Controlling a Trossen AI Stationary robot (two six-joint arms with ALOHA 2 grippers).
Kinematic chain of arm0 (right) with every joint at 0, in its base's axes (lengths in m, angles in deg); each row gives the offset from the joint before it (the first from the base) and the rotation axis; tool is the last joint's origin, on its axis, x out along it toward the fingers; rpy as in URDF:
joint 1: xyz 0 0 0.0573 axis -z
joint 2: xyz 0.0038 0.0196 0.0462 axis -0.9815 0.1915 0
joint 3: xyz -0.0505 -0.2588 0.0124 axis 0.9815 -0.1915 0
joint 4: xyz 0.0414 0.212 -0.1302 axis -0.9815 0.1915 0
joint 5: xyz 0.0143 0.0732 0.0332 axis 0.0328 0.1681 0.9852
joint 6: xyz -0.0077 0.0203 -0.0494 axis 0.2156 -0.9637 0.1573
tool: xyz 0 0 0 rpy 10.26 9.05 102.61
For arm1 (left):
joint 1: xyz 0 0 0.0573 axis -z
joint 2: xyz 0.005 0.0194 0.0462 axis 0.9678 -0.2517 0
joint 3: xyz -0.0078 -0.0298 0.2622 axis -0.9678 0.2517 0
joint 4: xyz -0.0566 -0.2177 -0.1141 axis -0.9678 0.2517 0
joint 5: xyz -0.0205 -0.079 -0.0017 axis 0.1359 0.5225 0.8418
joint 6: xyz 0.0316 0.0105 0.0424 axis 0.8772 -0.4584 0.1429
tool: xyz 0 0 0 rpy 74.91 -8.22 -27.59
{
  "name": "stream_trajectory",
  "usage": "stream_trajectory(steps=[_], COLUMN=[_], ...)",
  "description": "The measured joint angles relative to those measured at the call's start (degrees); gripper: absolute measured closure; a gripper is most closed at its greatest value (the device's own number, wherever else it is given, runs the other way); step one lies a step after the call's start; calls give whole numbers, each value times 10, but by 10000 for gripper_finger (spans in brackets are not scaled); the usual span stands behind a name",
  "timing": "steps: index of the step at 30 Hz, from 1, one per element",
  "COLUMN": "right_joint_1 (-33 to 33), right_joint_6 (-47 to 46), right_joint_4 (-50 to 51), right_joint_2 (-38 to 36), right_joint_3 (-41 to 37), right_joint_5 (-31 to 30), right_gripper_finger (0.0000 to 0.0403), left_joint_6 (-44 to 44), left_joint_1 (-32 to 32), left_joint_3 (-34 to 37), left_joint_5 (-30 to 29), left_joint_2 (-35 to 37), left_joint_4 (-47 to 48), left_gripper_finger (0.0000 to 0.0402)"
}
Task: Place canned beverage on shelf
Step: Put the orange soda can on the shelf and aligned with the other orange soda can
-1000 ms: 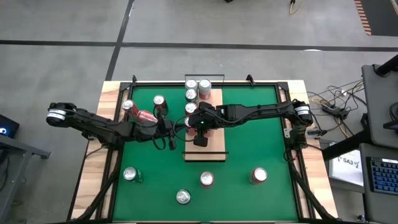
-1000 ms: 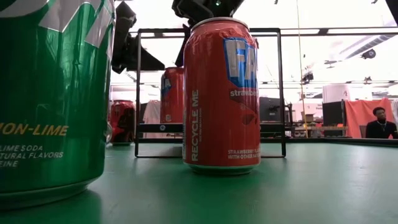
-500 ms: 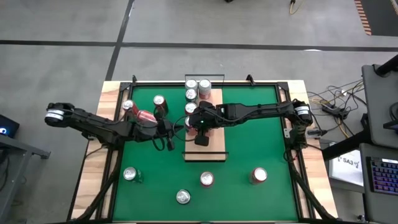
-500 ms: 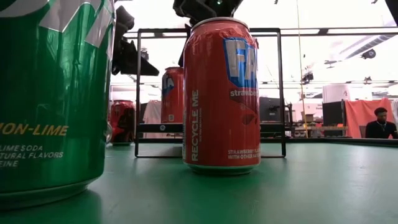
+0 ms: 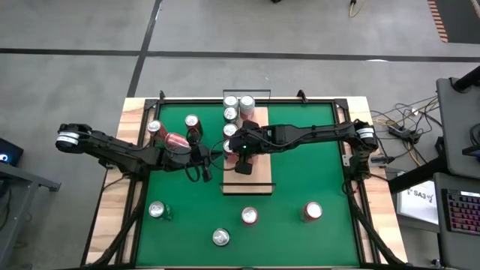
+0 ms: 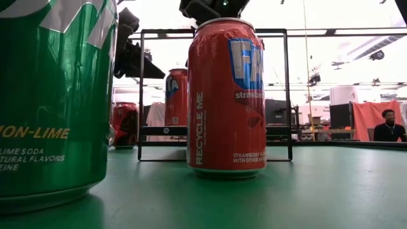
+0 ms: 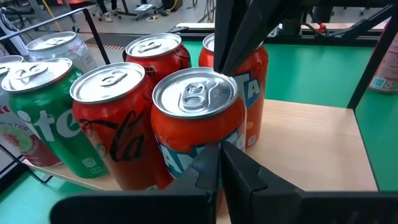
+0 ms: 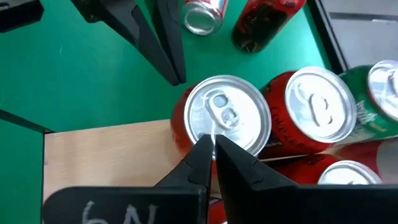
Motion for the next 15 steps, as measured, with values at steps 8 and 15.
stream_trajectory(steps=[8,15], right_joint_1=[-1,-2], right_joint_6=[-19,-29], right_joint_4=[-2,-7], right_joint_2=[0,4], right_joint_3=[-1,-1], right_joint_5=[1,5], right_gripper_finger=[390,390], left_joint_6=[2,2], left_joint_1=[0,-2], left_joint_3=[0,0], left_joint_5=[-20,-31], left_joint_2=[0,0], left_joint_4=[-4,-3], left_gripper_finger=[402,402])
